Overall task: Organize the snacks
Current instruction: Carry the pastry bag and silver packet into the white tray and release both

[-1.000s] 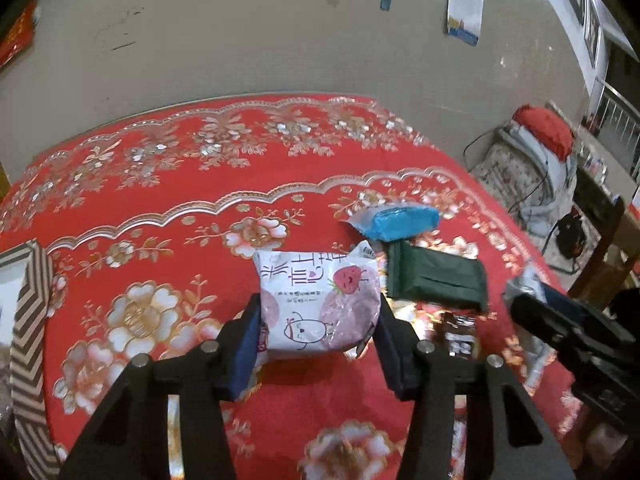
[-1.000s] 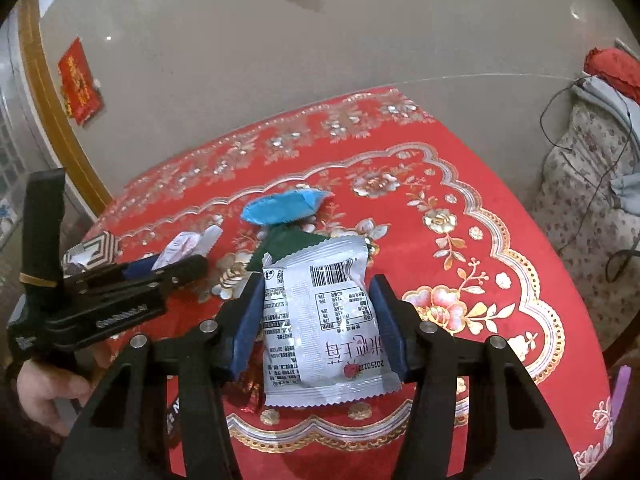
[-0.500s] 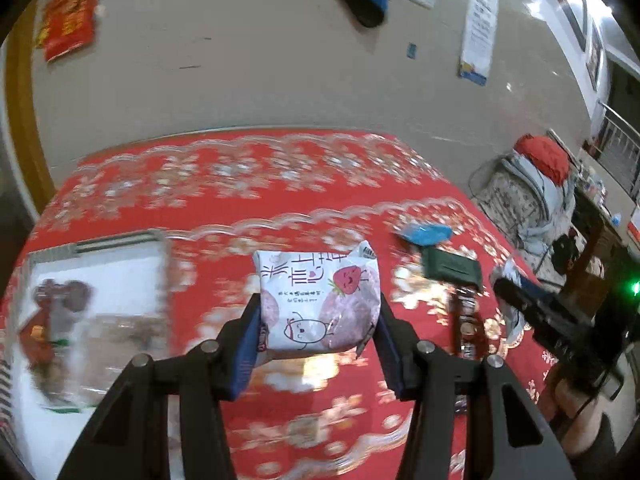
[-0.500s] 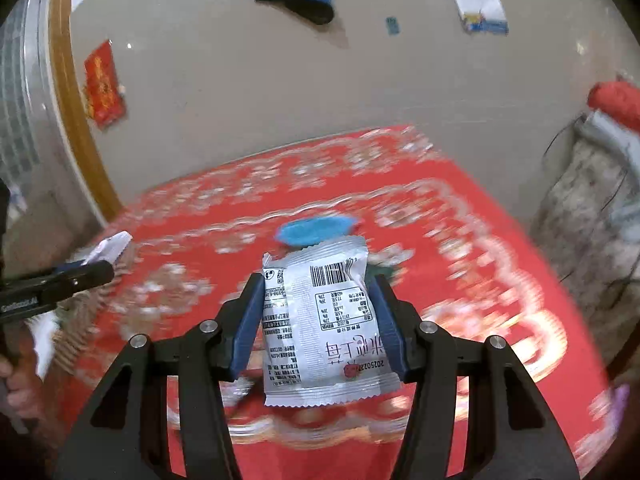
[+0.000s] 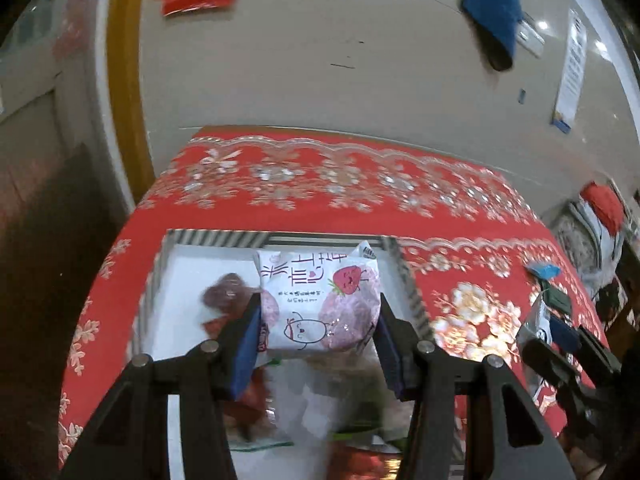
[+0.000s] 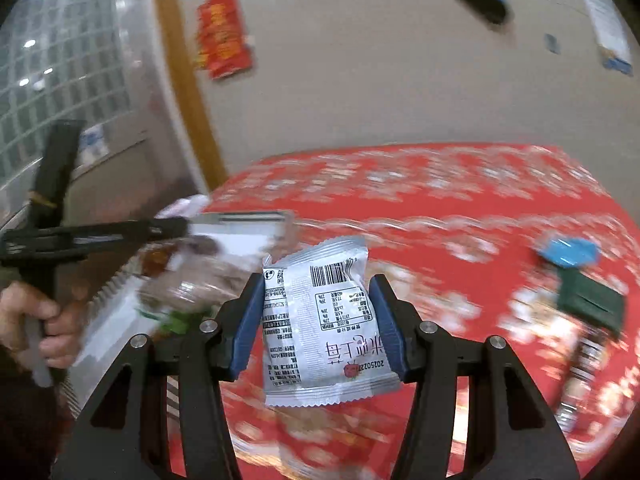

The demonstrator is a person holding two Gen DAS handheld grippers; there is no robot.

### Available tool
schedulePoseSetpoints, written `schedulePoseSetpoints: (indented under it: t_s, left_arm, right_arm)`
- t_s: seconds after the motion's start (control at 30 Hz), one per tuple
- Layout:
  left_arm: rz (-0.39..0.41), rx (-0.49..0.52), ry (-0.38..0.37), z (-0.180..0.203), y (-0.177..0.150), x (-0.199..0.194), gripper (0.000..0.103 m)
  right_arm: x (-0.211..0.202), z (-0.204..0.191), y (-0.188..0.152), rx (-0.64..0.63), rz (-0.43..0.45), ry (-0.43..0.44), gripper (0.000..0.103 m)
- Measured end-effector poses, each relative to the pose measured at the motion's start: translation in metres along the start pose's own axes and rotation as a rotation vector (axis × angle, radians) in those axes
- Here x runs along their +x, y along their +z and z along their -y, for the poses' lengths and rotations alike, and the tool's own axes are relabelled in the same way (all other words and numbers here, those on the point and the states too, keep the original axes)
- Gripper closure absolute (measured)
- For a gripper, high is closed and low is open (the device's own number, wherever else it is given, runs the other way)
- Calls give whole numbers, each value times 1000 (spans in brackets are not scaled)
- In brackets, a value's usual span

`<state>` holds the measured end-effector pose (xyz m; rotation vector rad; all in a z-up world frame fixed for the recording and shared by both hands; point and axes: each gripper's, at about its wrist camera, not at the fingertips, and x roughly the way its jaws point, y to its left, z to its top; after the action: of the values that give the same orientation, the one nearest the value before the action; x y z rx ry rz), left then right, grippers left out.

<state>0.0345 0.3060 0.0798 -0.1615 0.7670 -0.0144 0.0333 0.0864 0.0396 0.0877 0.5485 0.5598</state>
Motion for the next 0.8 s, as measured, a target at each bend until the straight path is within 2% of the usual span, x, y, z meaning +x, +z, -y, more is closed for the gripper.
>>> schedulePoseSetpoints:
  t_s: [0.13, 0.23, 0.4, 0.63, 0.8]
  left_arm:
    - [-23, -26, 29, -14, -3, 9, 49]
    - [-37, -33, 46, -18, -4, 14, 49]
    - [-23, -27, 71, -22, -3, 11, 49]
    - [-26, -29, 81, -24, -2, 15, 49]
    - [-25, -29, 84, -24, -3, 15, 49]
  right_arm:
    - [12, -37, 10, -25, 42, 73, 50]
    - [14, -53, 5, -34, 68, 127, 50]
    - [15, -84, -13, -160, 28, 175, 50]
    - [11, -92, -17, -201, 22, 211, 50]
    - [16, -107, -23, -275, -18, 257, 50]
